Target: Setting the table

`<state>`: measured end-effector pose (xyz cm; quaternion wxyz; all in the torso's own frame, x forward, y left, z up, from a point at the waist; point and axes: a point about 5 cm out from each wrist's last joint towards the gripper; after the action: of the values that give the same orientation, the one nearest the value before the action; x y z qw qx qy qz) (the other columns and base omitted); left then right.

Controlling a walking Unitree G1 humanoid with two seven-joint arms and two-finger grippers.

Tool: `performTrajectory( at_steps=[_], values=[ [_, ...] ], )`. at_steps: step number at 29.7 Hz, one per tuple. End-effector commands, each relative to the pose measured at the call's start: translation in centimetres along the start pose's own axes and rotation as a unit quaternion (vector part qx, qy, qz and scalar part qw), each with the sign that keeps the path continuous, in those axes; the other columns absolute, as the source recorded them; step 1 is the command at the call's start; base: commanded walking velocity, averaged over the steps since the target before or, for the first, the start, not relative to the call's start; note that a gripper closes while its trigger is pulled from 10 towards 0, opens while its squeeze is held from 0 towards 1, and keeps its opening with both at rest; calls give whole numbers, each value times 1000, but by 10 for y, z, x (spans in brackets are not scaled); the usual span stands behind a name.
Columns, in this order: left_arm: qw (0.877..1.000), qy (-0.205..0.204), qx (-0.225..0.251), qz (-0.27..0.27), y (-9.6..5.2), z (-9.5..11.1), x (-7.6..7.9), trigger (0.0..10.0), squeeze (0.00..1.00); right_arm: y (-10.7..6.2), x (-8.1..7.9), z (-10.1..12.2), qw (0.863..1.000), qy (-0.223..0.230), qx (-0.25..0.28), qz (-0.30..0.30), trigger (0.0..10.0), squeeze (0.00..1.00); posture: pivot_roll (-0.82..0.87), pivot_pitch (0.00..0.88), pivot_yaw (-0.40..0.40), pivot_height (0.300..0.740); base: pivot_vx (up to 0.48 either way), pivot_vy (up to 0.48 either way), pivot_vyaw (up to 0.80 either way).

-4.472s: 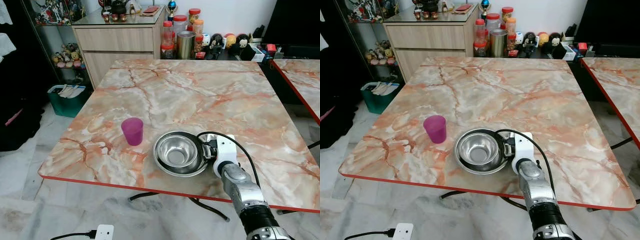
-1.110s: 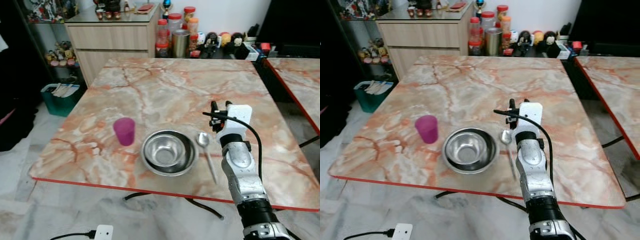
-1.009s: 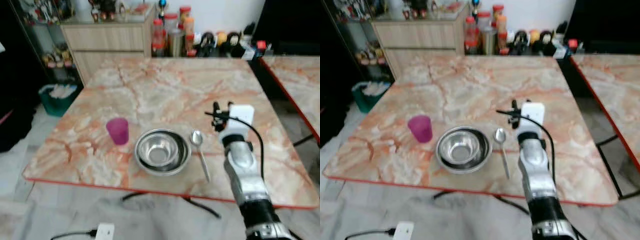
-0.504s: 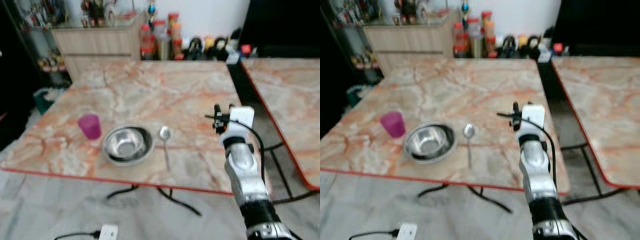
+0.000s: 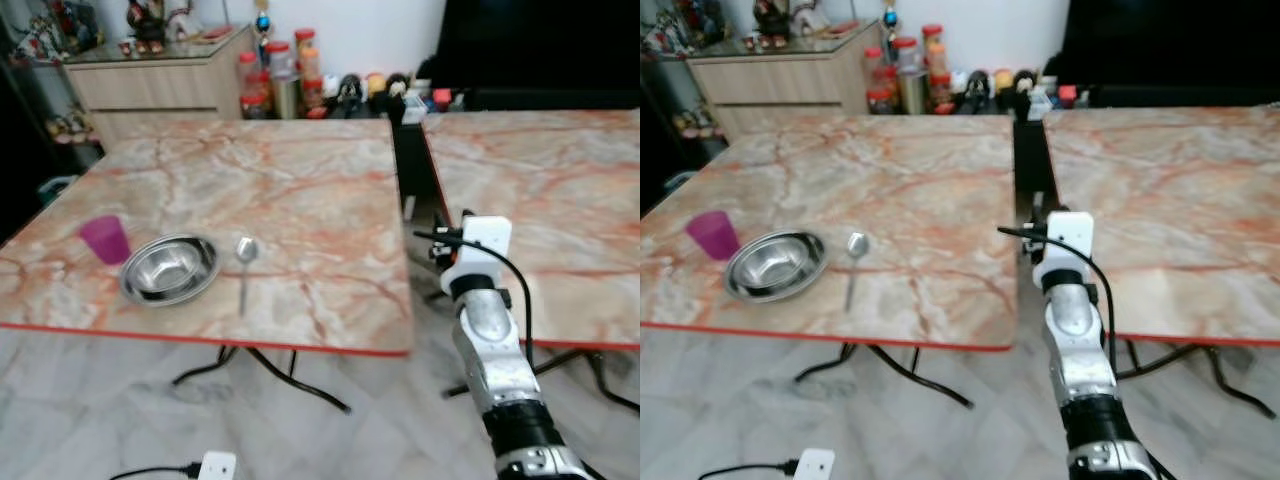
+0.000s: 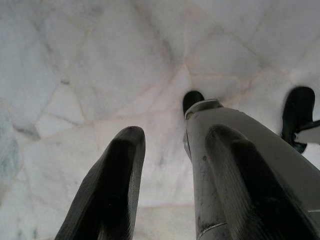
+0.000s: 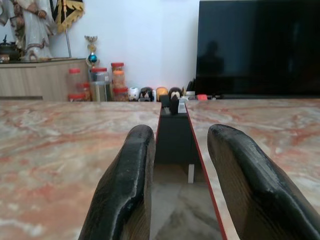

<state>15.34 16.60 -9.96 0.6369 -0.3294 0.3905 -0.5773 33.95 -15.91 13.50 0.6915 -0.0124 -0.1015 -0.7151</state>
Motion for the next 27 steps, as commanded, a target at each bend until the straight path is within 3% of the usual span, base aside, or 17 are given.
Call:
performTrajectory(
  at_steps=[1,27],
  values=[
    [1000,9,-19,3,-1,-11,-4,10000,0,2,-4,6,1000,1,9,7,10000,0,-25,0,34,740,0,-480,0],
    [1000,10,-17,3,-1,-9,-5,10000,0,2,-7,3,1000,0,-4,11,10000,0,-30,0,36,740,0,-479,0]
  ],
)
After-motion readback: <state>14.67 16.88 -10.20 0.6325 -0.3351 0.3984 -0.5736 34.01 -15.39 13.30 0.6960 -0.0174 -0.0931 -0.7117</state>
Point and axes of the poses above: a point about 5 cm out from each wrist's last joint towards the gripper, its own y axis pointing out of the wrist towards the gripper, its own z axis along the axis of the wrist's last joint, x = y × z, and after that the axes turned 4 degrees about -y, right-handed
